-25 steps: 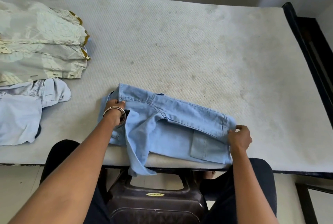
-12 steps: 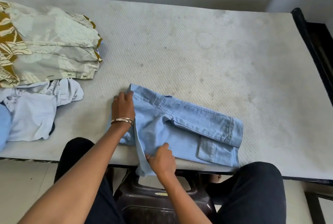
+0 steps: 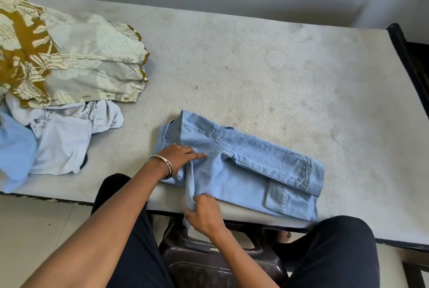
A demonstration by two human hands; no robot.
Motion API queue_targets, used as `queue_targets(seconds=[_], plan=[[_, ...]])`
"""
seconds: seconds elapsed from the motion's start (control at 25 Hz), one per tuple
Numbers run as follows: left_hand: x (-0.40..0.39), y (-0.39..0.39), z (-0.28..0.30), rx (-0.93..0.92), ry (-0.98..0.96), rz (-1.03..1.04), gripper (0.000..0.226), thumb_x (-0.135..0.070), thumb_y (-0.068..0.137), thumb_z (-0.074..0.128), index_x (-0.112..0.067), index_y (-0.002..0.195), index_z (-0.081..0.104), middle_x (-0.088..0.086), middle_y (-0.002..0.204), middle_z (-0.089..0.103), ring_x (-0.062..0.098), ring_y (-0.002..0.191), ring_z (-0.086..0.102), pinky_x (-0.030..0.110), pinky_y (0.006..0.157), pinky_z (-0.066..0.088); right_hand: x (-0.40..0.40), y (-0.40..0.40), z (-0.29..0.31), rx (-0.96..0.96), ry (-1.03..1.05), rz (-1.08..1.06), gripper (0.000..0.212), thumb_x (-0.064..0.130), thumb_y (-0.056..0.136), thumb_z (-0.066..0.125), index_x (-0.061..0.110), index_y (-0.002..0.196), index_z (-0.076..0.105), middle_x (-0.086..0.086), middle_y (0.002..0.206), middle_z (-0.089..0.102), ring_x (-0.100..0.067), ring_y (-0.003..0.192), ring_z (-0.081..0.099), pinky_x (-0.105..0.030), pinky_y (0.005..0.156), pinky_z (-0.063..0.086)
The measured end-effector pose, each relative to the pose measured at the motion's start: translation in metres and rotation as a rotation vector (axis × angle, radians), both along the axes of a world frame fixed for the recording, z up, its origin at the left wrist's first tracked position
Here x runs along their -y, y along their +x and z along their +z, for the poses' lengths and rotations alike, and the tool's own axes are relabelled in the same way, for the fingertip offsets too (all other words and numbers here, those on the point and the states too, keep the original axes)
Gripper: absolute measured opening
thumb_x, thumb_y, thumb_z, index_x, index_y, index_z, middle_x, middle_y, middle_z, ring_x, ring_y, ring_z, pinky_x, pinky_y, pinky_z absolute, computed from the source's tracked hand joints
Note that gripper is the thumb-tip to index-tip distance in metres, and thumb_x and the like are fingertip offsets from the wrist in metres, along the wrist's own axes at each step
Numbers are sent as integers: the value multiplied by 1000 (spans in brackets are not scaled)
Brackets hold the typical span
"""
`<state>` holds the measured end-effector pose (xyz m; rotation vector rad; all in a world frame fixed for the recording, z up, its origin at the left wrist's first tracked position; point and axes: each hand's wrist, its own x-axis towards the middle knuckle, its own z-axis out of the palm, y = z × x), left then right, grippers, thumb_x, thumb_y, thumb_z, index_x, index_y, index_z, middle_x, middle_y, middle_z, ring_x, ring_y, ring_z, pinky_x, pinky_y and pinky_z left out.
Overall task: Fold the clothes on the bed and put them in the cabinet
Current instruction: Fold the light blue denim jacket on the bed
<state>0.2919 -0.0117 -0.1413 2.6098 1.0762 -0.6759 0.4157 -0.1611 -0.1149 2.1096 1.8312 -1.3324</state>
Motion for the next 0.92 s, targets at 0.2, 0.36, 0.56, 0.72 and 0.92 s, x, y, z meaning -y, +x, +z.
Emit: queue_targets(seconds=[0.2,0.36,0.56,0.72,0.92], plan=[[-13,4,1,-31,-143,123,43,-40,98,47,-39,141,42,-8,143,44,22,129,41,32,107,25,-22,-1,72,-290,-31,-99,31,35,87,67,16,98,46,-11,106,58,-30,97,56,-32,64,37],[-35,5,-8,-17,-206,194,77,-86,65,40,-38,123,58,-9,131,54,17,122,47,30,100,35,-49,29,127,-460,-284,-55,59,33,78,80,23,129,51,3,112,53,-14,102,51,-25,78,41],[-53,-16,-1,38,158,97,27,-39,88,60,-38,114,66,-13,135,51,21,123,42,31,84,37,-99,133,168,-1045,-159,-211,57,-6,75,75,14,126,60,-9,80,69,-17,72,67,-27,66,56],[-68,-4,3,218,173,371,18,-17,93,50,-24,101,65,-9,109,65,22,120,44,35,81,34,-117,239,139,-1024,-85,-441,96,17,53,96,21,139,52,-36,109,61,-38,89,65,-42,73,59],[-95,24,12,-10,242,197,25,-10,91,41,-26,103,54,-11,112,54,17,120,41,37,86,27,-123,298,133,-526,-238,-218,94,34,41,99,26,127,61,-32,99,69,-40,84,67,-54,74,56]])
